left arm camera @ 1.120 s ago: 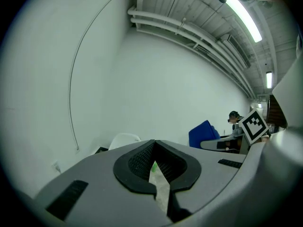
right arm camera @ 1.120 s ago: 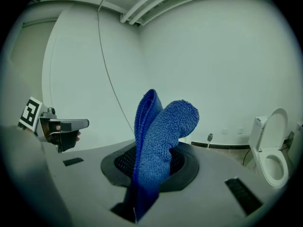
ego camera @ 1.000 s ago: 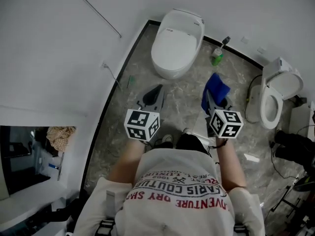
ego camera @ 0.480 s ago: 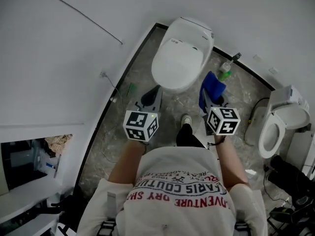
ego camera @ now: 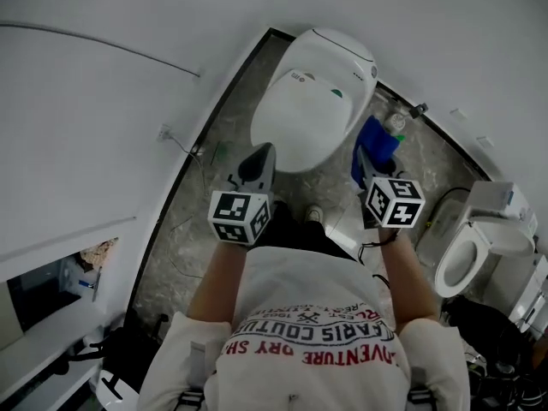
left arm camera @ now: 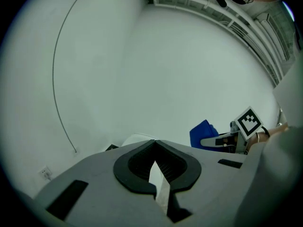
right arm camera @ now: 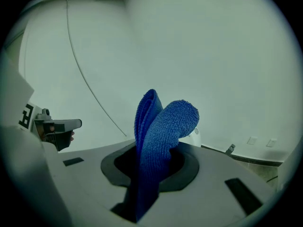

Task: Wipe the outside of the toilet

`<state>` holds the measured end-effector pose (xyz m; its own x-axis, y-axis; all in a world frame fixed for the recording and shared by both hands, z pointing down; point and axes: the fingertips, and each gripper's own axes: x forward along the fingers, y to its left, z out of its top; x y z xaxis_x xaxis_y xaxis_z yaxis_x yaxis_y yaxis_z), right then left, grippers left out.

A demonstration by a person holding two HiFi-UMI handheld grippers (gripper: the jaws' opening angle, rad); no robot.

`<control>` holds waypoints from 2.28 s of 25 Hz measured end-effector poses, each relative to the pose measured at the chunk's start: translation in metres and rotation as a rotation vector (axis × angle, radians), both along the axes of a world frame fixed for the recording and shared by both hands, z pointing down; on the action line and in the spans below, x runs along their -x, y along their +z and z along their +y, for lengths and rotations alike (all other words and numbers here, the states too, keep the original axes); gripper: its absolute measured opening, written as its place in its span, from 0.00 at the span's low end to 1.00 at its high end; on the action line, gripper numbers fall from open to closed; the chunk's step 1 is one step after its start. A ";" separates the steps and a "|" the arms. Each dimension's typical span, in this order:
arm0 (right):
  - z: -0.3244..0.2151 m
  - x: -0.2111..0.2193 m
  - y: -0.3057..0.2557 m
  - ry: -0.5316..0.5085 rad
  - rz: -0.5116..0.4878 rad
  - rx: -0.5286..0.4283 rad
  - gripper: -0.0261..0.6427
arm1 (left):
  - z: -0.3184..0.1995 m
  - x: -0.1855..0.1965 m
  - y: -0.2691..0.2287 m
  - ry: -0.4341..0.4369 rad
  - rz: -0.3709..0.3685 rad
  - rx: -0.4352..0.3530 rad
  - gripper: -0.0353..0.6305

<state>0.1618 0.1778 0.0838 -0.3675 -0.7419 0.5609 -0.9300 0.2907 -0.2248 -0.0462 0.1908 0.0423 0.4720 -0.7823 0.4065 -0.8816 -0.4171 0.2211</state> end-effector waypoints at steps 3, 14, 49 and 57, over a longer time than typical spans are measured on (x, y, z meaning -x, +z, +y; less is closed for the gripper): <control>-0.041 -0.008 0.022 0.015 0.008 0.033 0.15 | -0.039 -0.001 0.022 0.007 -0.002 0.038 0.06; -0.181 -0.018 0.101 0.168 0.032 0.149 0.15 | -0.201 0.000 0.093 0.146 -0.001 0.147 0.06; -0.460 -0.110 0.301 -0.339 0.246 0.185 0.15 | -0.422 -0.122 0.348 -0.164 0.082 0.303 0.06; -0.491 -0.075 0.305 -0.617 0.300 0.178 0.15 | -0.419 -0.111 0.357 -0.213 0.087 0.326 0.06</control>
